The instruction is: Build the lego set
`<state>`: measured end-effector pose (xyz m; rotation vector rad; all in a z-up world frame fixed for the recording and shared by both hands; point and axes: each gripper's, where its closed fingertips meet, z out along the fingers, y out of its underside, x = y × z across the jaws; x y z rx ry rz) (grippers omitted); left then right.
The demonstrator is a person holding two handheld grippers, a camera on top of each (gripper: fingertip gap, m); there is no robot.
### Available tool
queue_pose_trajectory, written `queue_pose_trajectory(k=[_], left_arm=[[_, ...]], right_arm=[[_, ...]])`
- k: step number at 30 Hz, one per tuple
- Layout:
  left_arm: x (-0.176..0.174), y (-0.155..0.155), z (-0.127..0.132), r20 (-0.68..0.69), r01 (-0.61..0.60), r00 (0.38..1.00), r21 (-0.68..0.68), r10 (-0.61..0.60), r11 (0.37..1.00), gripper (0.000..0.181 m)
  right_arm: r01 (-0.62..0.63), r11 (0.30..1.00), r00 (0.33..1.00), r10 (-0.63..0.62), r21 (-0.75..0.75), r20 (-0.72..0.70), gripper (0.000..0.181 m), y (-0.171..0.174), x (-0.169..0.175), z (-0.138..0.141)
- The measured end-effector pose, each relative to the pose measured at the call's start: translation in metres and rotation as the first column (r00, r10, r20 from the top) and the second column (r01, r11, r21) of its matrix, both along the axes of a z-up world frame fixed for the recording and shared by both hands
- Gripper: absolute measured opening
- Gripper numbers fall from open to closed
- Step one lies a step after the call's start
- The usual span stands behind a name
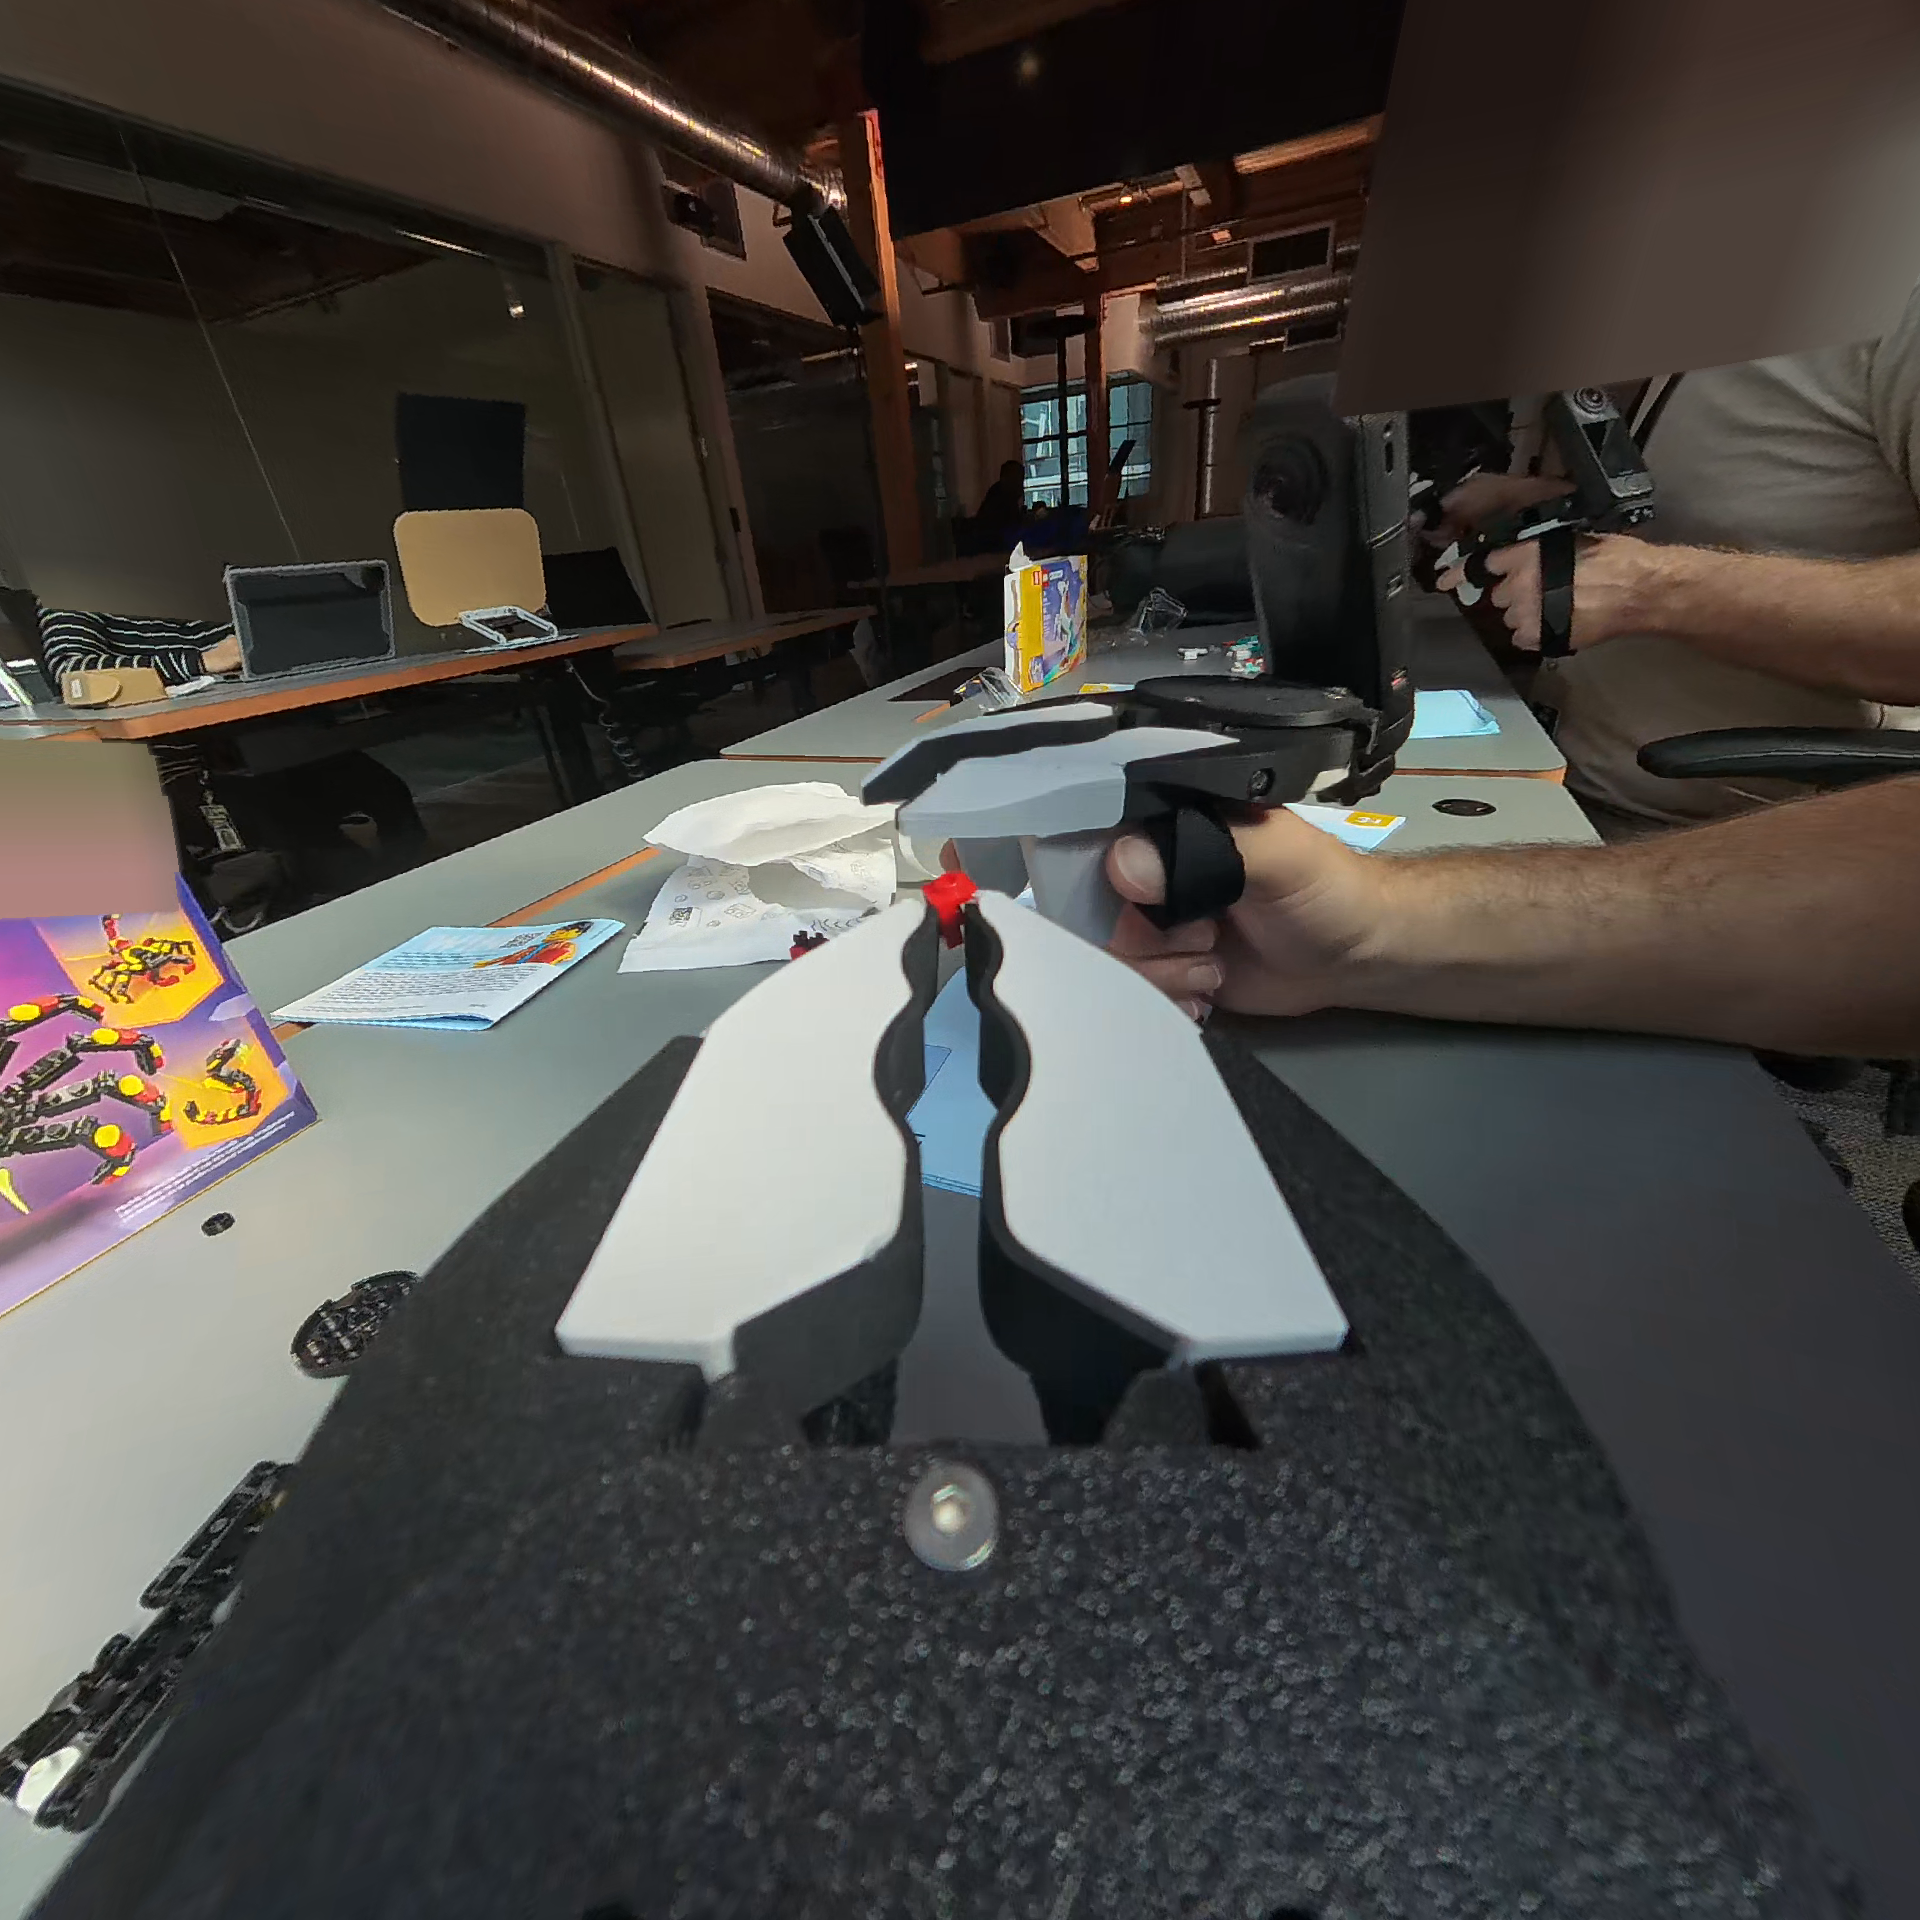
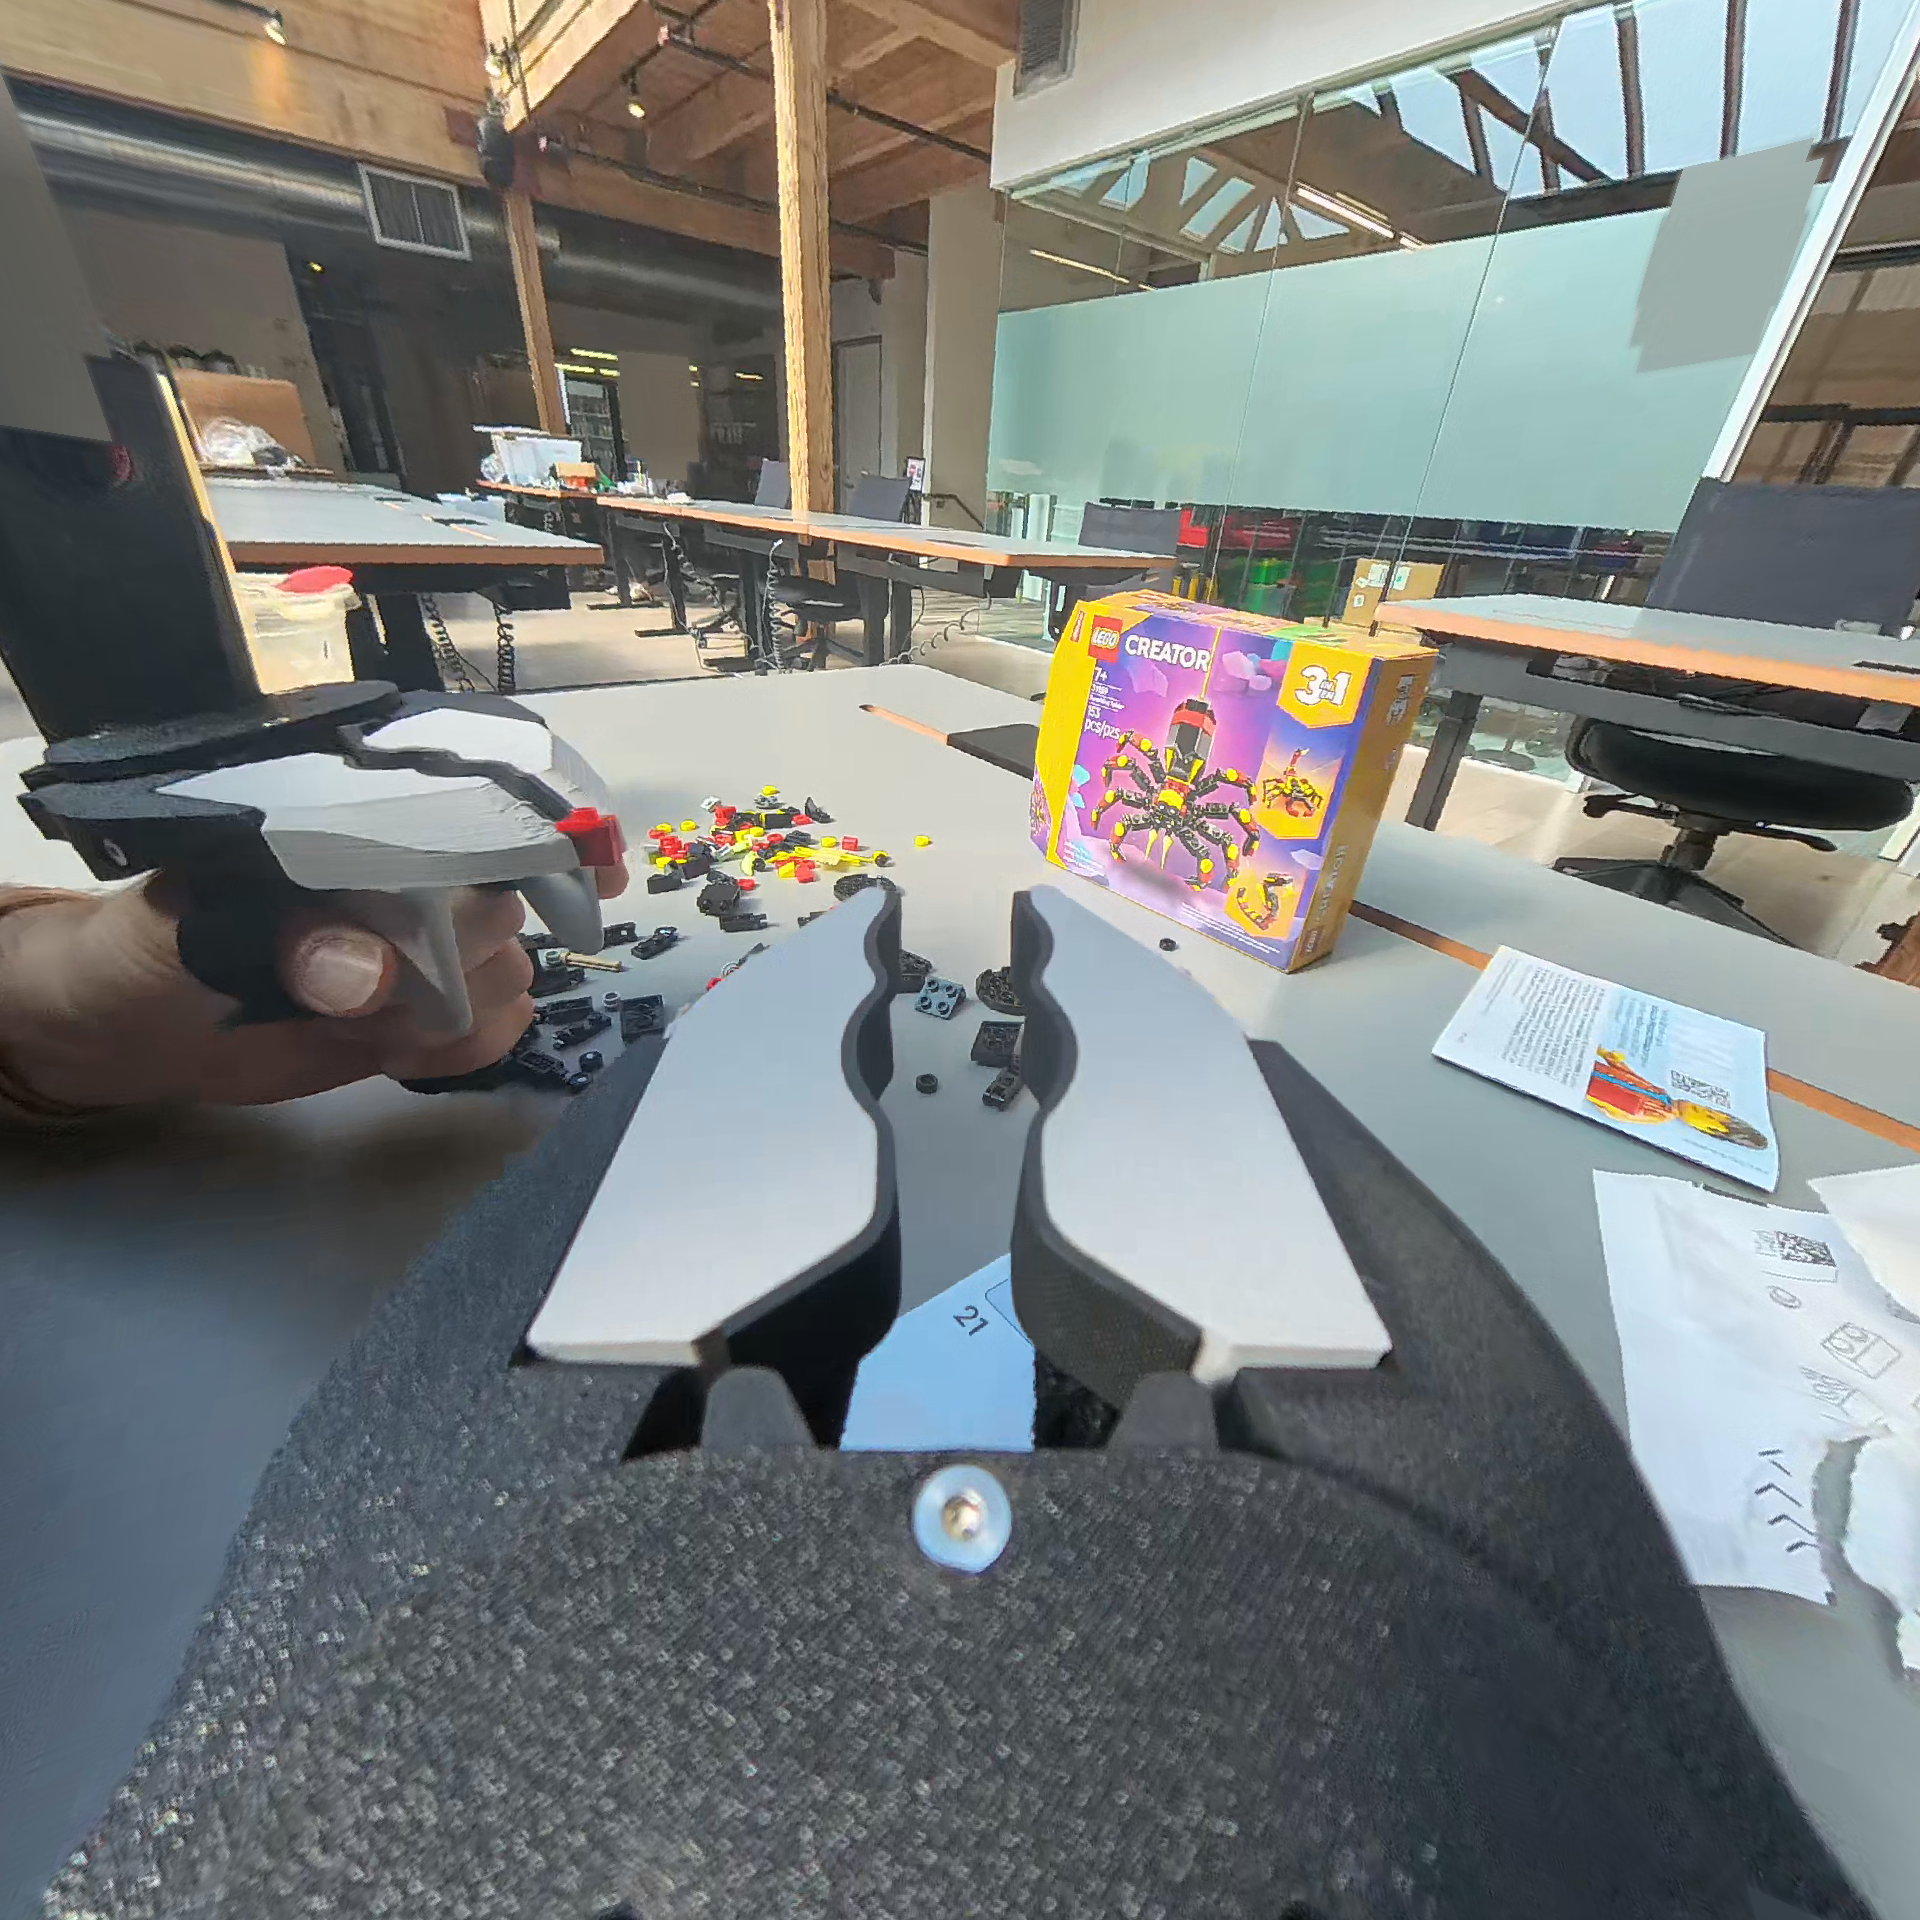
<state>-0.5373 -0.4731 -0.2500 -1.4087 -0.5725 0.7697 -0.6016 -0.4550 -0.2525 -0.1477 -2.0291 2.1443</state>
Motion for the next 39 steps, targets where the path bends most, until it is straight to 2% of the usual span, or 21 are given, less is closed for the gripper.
queue_pose_trajectory(k=[3,14,21,26,28,30,33,37,39], left_arm=[[0.001,0.002,0.0,0.013,0.018,1.0,0.025,-0.018,1.0,0.004],[0.0,0.0,0.001,0.018,0.021,1.0,0.043,-0.022,0.999,0.004],[0.001,-0.024,0.022,0.01,0.057,0.998,0.205,-0.06,0.977,0.004],[0.003,-0.03,0.031,-0.002,0.089,0.996,0.257,-0.091,0.962,0.004],[0.004,-0.031,0.032,0.003,0.095,0.995,0.239,-0.099,0.966,0.005],[0.007,-0.036,0.032,-0.011,0.076,0.997,0.182,-0.075,0.98,0.005],[0.008,-0.046,0.018,0.035,0.025,0.999,0.078,-0.028,0.997,0.005],[0.011,-0.056,0.004,0.1,-0.007,0.995,0.029,0.005,1.0,0.005],[0.008,-0.064,-0.003,0.127,-0.058,0.99,-0.016,0.06,0.998,0.004]], right_arm=[[0.002,1.0,0.999,-0.001,-0.009,0.055,0.02,0.003,-0.005,-0.001],[-0.005,0.999,0.999,0.004,0.037,0.033,0.022,0.0,-0.002,-0.009],[-0.154,0.985,0.988,0.154,0.082,0.009,0.017,0.0,0.019,-0.006],[-0.19,0.973,0.982,0.19,0.133,0.012,0.017,-0.002,0.026,-0.014],[-0.207,0.964,0.978,0.209,0.166,0.008,0.016,-0.005,0.031,-0.019],[-0.206,0.944,0.977,0.214,0.259,-0.002,0.016,-0.009,0.033,-0.032],[-0.197,0.853,0.972,0.234,0.483,-0.018,0.015,-0.022,0.035,-0.063],[-0.263,0.773,0.962,0.256,0.577,0.096,0.015,-0.038,0.038,-0.084],[-0.239,0.759,0.971,0.196,0.606,0.138,0.016,-0.044,0.032,-0.088]])
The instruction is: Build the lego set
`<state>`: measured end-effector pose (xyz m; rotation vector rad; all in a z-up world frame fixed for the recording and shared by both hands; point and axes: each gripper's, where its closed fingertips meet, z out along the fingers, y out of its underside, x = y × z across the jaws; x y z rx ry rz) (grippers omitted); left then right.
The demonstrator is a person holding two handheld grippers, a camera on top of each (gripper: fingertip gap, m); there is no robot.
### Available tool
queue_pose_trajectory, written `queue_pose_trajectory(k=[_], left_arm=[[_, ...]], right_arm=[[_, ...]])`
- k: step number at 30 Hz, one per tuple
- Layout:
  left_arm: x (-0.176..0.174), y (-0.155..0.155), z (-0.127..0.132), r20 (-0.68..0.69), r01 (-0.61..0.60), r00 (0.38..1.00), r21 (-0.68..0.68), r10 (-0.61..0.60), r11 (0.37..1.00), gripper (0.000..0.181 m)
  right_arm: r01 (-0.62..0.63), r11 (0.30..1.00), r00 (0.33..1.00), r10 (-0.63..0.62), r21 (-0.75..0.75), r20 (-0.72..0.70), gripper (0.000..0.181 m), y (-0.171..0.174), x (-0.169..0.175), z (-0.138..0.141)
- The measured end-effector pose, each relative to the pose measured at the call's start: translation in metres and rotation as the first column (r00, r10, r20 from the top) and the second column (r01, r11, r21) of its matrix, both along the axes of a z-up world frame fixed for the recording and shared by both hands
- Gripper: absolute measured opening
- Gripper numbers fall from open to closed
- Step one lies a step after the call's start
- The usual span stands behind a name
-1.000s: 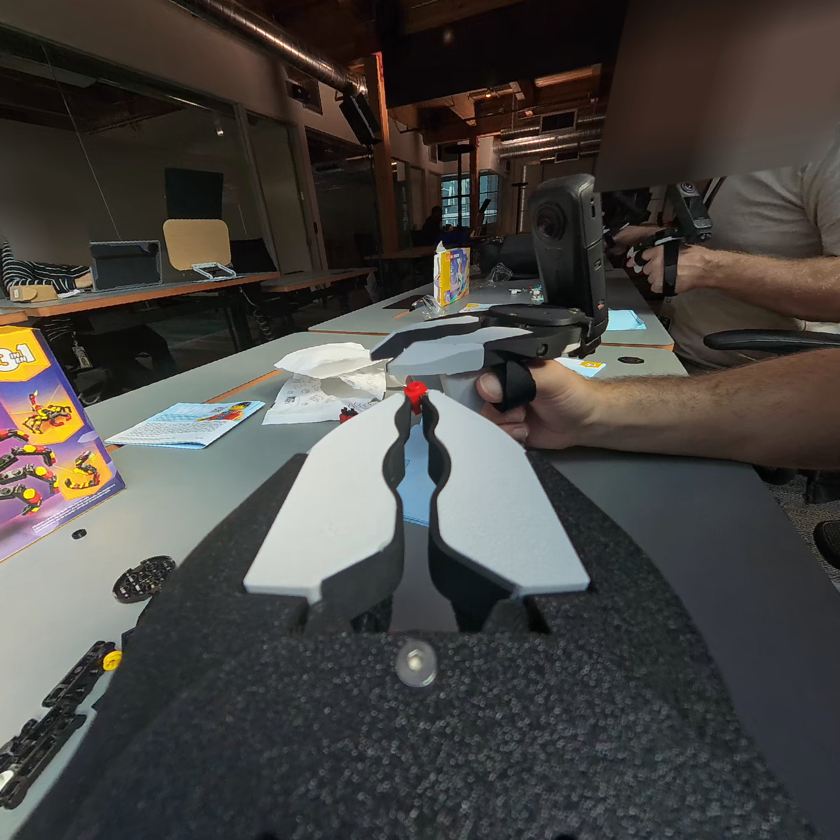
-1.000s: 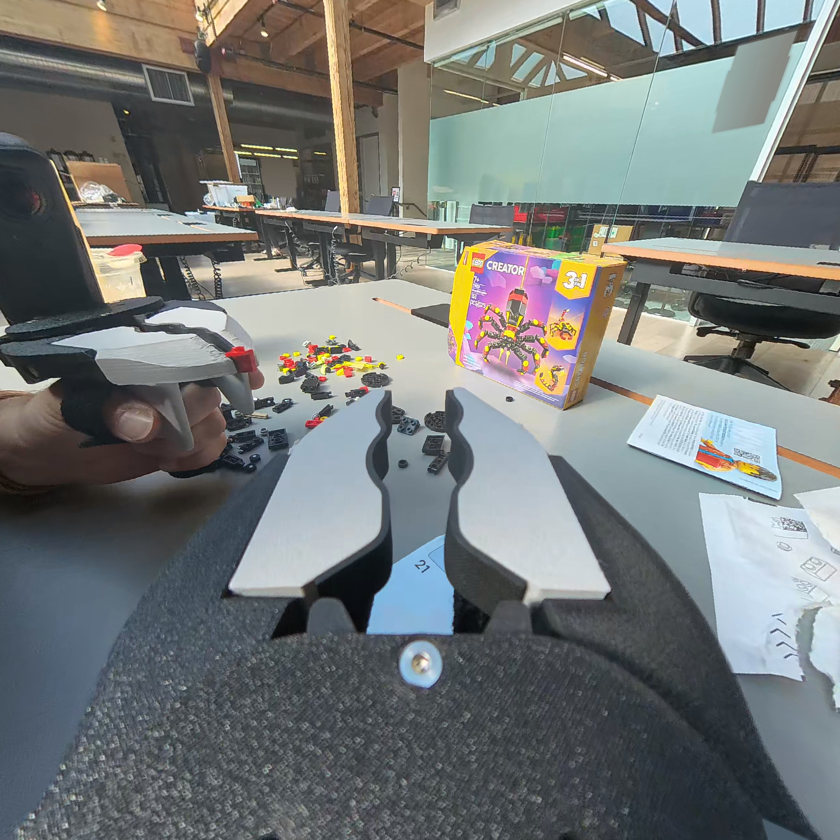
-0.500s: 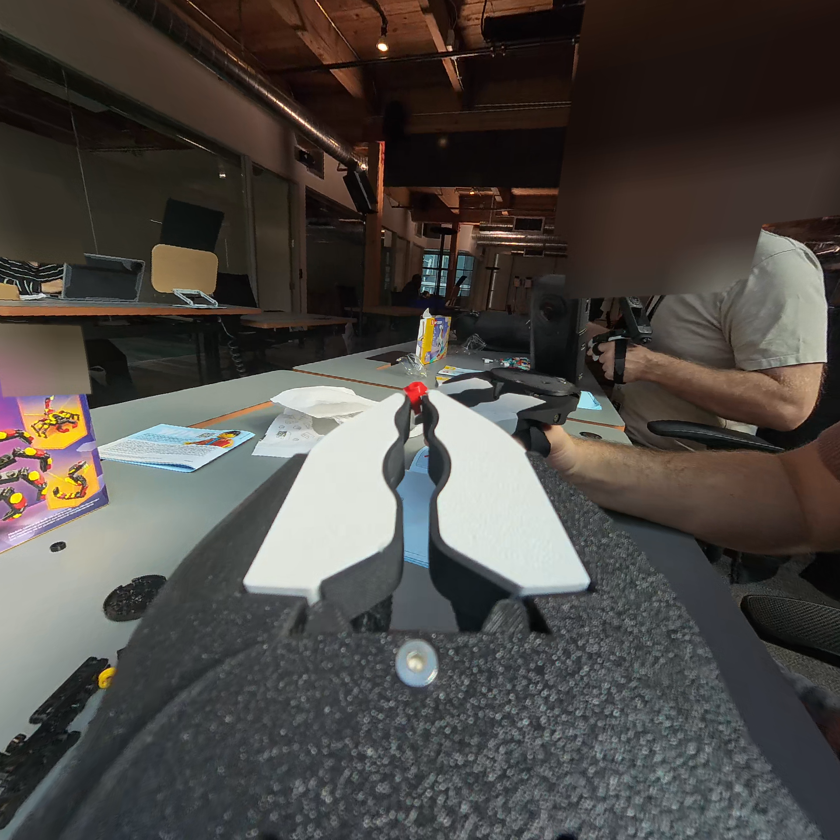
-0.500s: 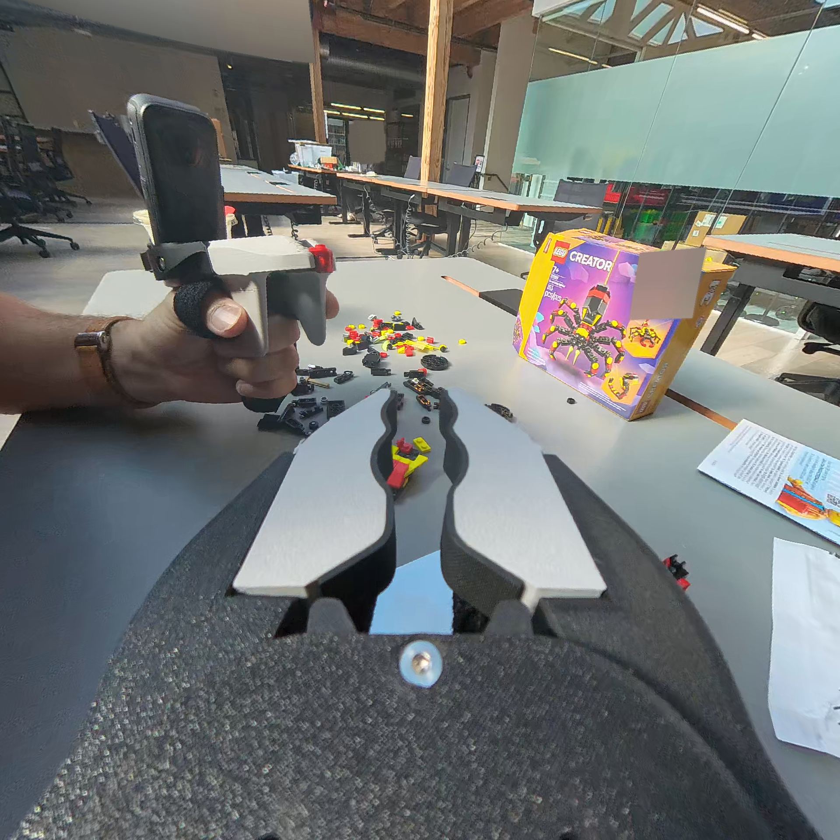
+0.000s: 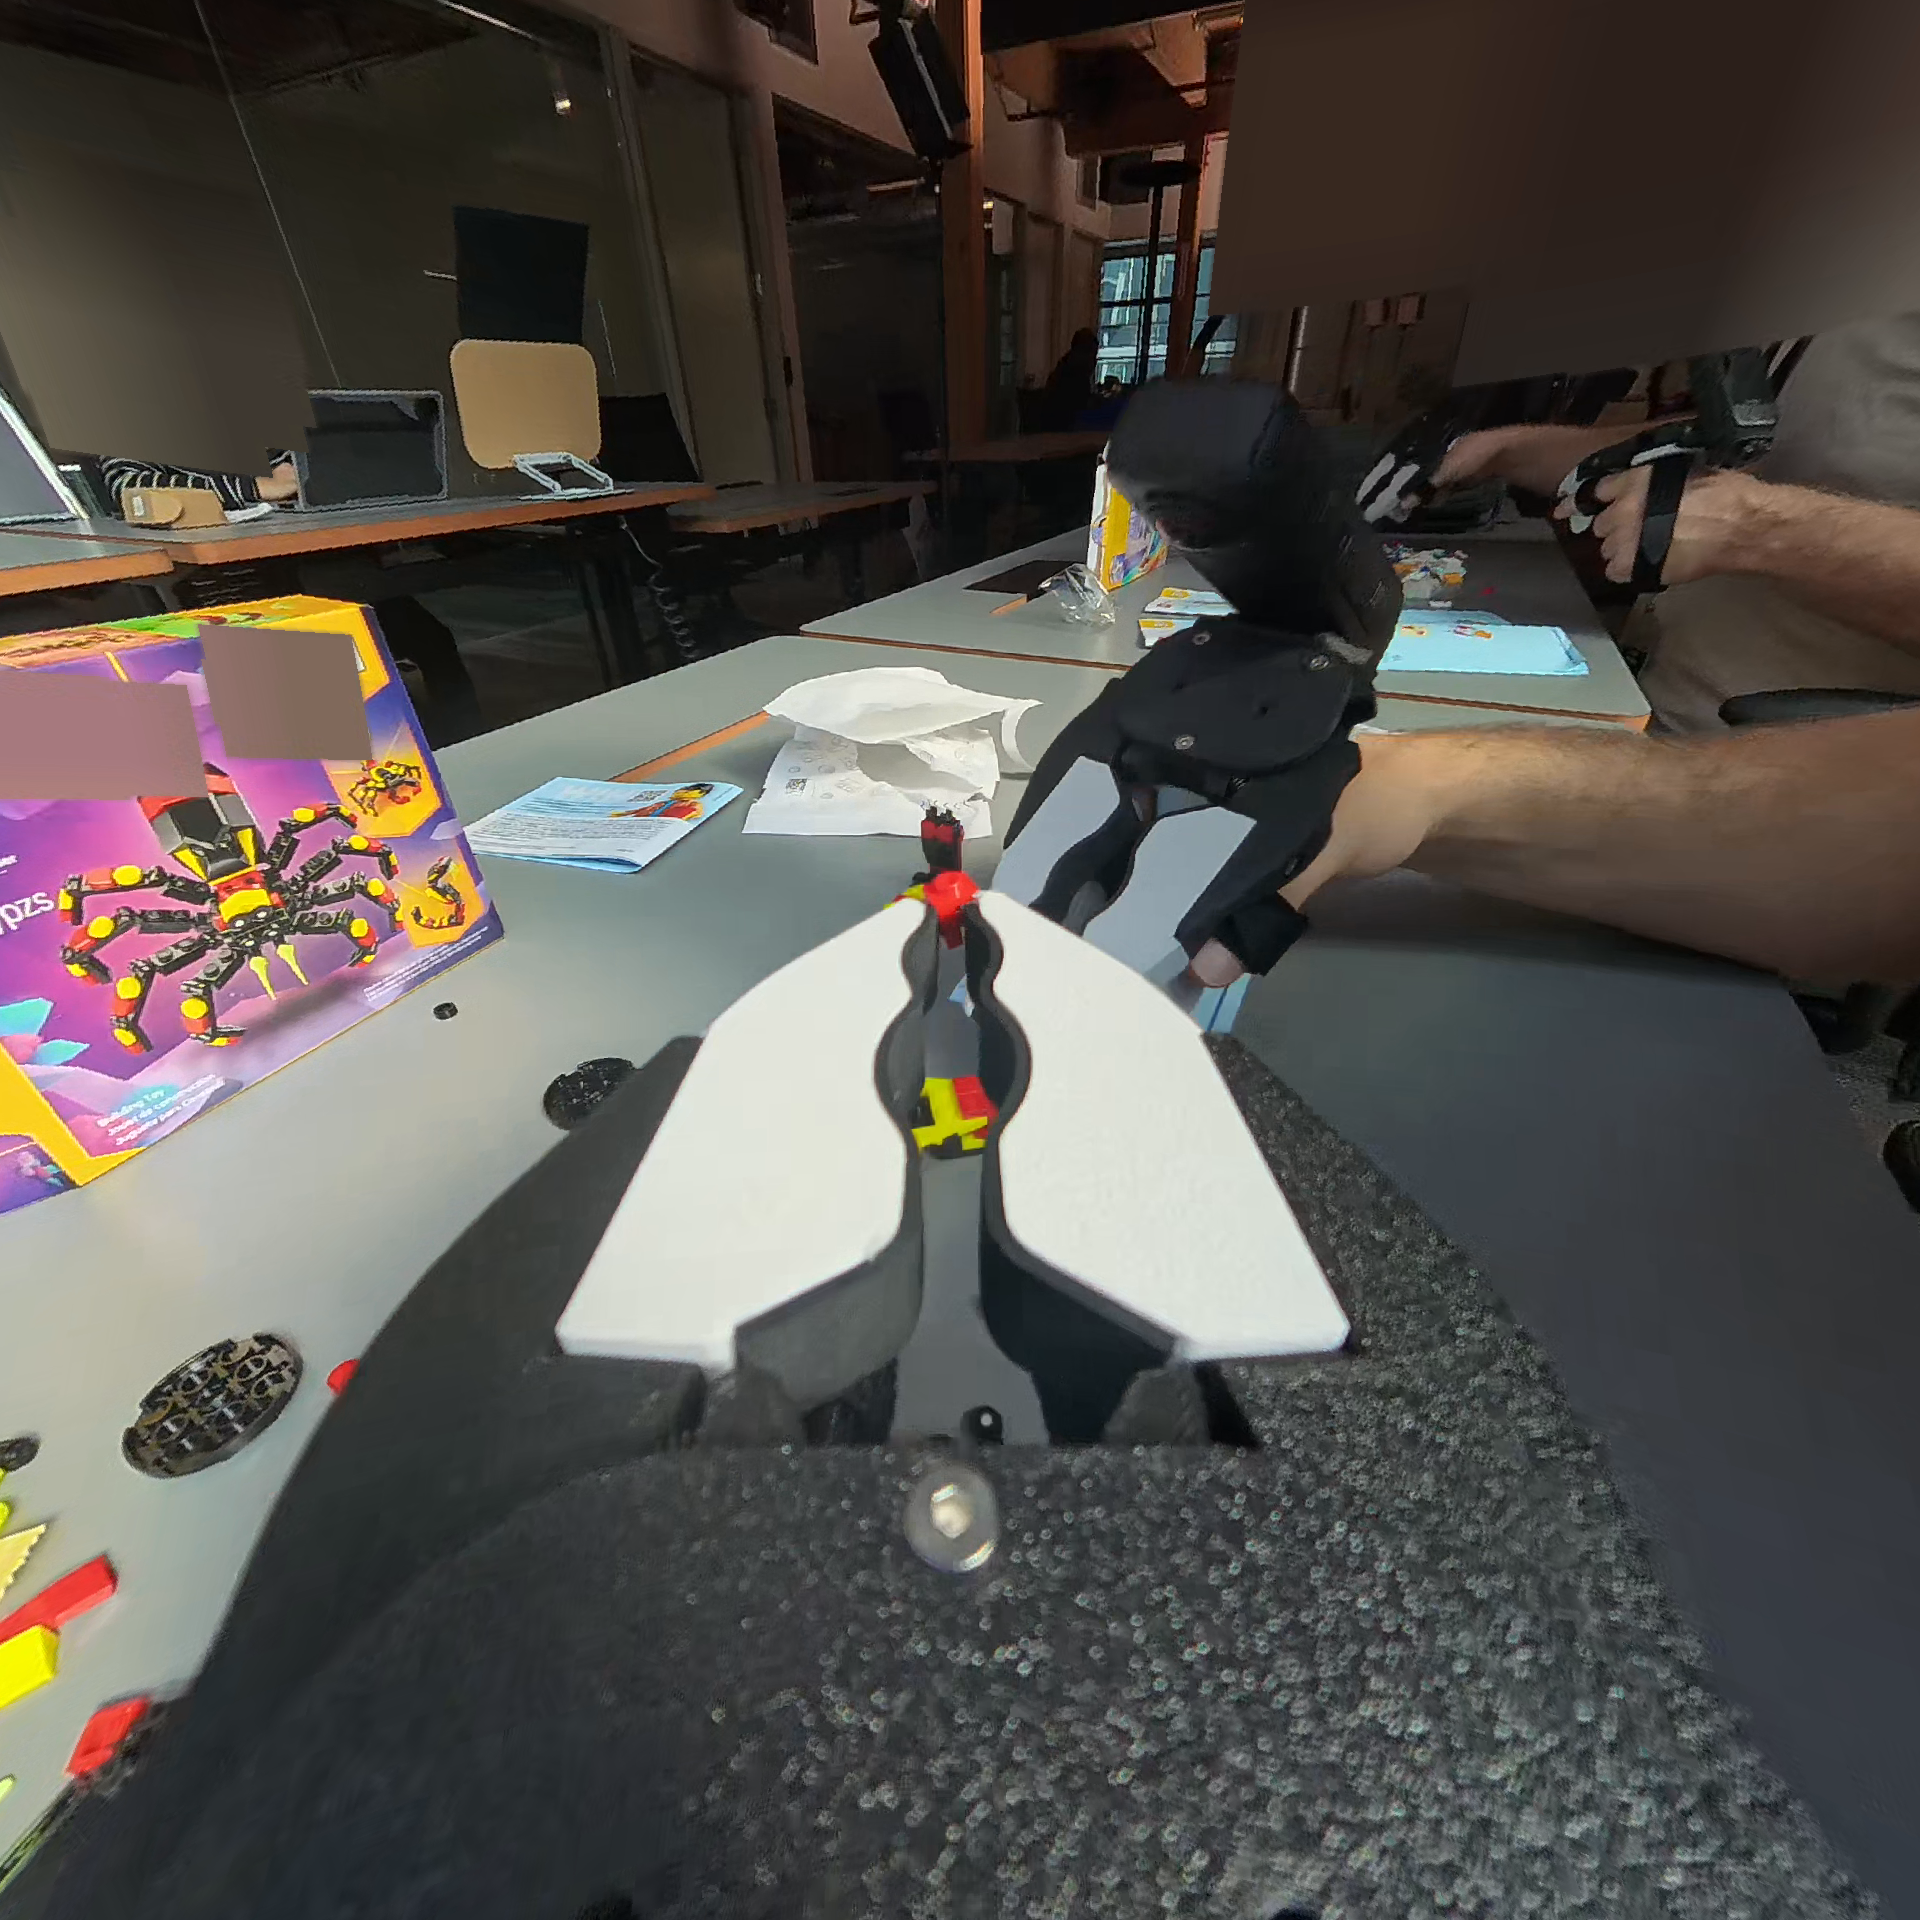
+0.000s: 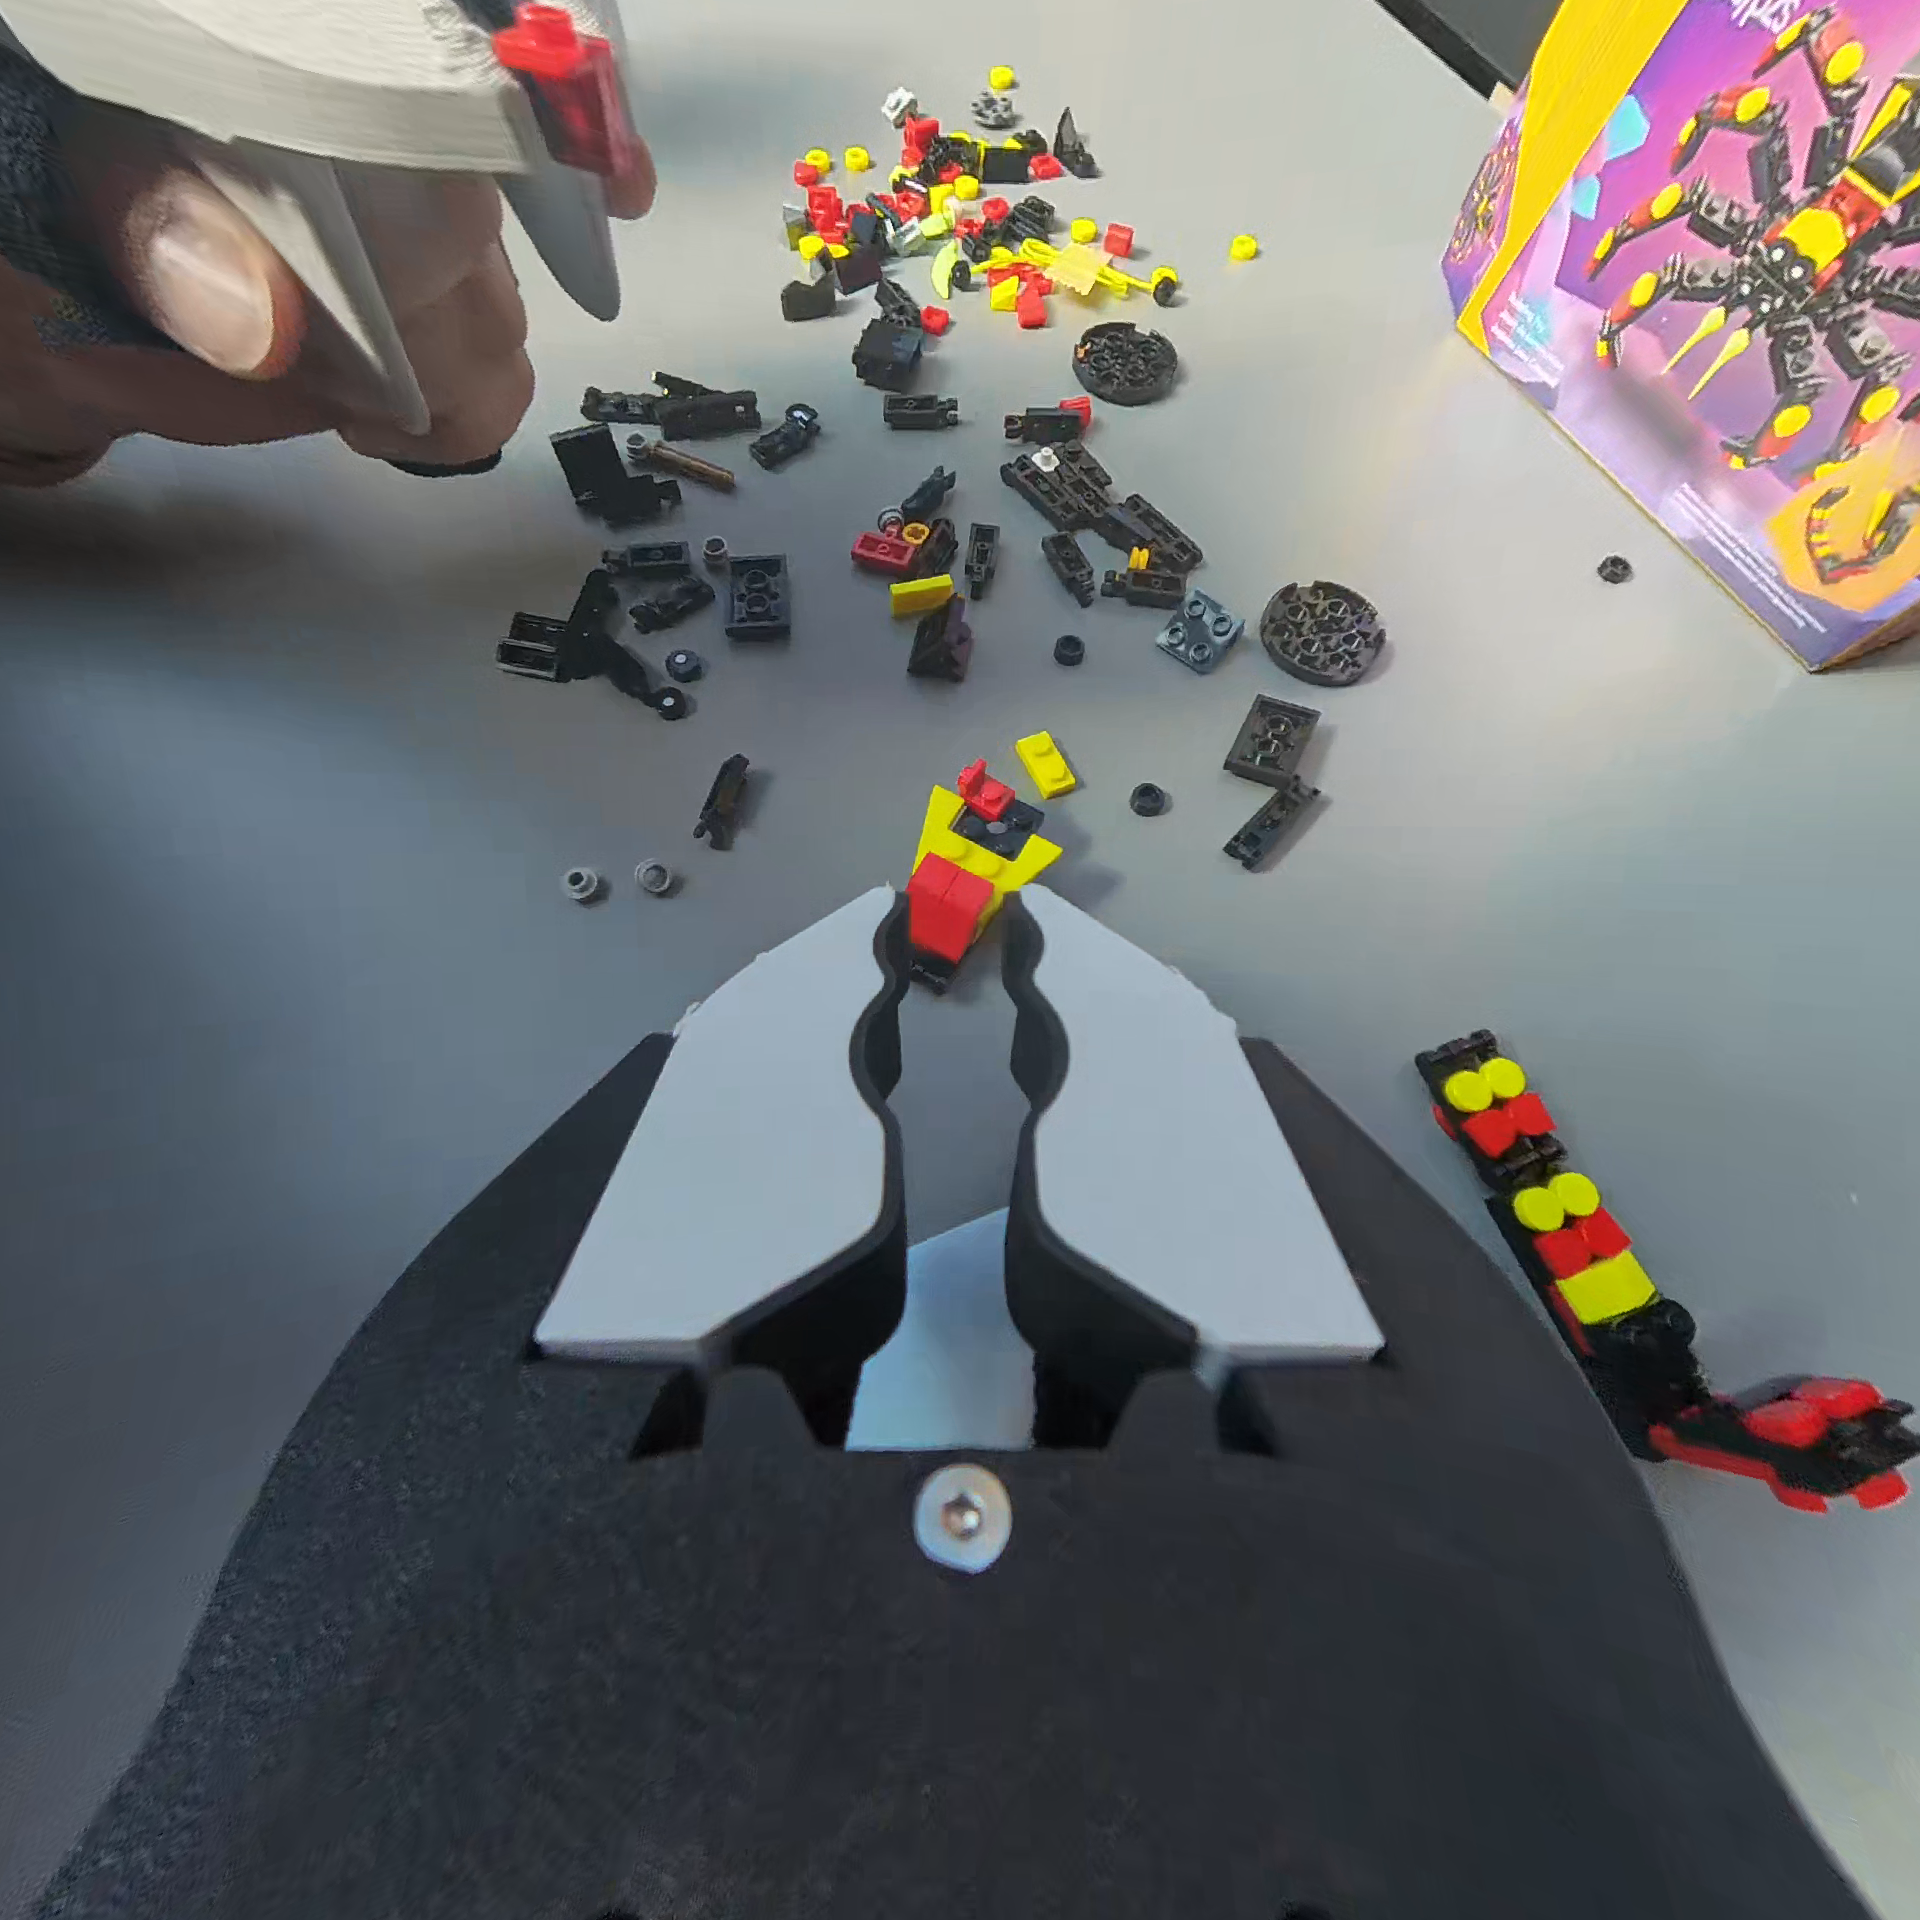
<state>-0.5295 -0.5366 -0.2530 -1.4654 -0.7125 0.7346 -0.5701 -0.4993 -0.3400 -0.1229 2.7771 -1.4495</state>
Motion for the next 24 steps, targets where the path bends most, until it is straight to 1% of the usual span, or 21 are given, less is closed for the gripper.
queue_pose_trajectory(k=[2,6,8,9,11,13,14,16,18,20,21,22,24], left_arm=[[-0.004,-0.005,-0.009,0.033,-0.028,0.999,-0.045,0.029,0.999,0.004],[-0.004,0.0,-0.01,0.044,0.003,0.999,-0.033,-0.002,0.999,0.004],[-0.004,0.001,-0.011,0.051,0.009,0.999,-0.026,-0.007,1.0,0.004],[-0.003,0.001,-0.01,0.053,0.016,0.998,-0.017,-0.015,1.0,0.004],[-0.003,0.002,-0.011,0.069,0.029,0.997,-0.004,-0.028,1.0,0.005],[-0.002,0.005,-0.015,0.096,0.059,0.994,-0.005,-0.059,0.998,0.005],[-0.001,0.008,-0.018,0.116,0.082,0.99,0.0,-0.082,0.997,0.005],[0.003,0.018,-0.019,0.158,0.161,0.973,0.048,-0.166,0.986,0.005],[0.008,0.03,-0.013,0.168,0.245,0.95,0.115,-0.262,0.963,0.005],[0.011,0.043,-0.007,0.171,0.322,0.922,0.161,-0.348,0.933,0.005],[0.013,0.051,-0.004,0.167,0.363,0.905,0.177,-0.391,0.915,0.005],[0.016,0.06,-0.002,0.168,0.416,0.878,0.196,-0.448,0.888,0.005],[0.022,0.08,0.001,0.169,0.514,0.813,0.239,-0.557,0.824,0.005]], right_arm=[[0.054,0.993,0.995,-0.062,0.103,0.075,0.03,-0.003,0.0,-0.009],[0.108,0.976,0.991,-0.121,0.19,0.055,0.04,-0.011,0.003,-0.025],[0.142,0.966,0.988,-0.152,0.215,0.033,0.039,-0.014,0.001,-0.034],[0.149,0.968,0.987,-0.156,0.202,0.023,0.035,-0.016,0.0,-0.034],[0.138,0.969,0.989,-0.144,0.206,0.018,0.028,-0.019,0.001,-0.034],[0.116,0.969,0.993,-0.115,0.22,-0.017,0.021,-0.017,0.002,-0.033],[0.1,0.974,0.995,-0.094,0.205,-0.037,0.02,-0.015,0.003,-0.029],[0.058,0.991,0.996,-0.049,0.121,-0.076,0.02,-0.006,0.009,-0.013],[0.019,1.0,0.987,-0.018,0.004,-0.158,0.02,0.012,0.017,0.011],[-0.048,0.993,0.964,0.019,-0.105,-0.264,0.02,0.035,0.033,0.036],[-0.06,0.99,0.946,0.016,-0.128,-0.324,0.02,0.046,0.039,0.045],[-0.078,0.987,0.924,0.019,-0.139,-0.382,0.02,0.057,0.045,0.052],[-0.076,0.987,0.884,0.002,-0.139,-0.468,0.02,0.076,0.051,0.058]])
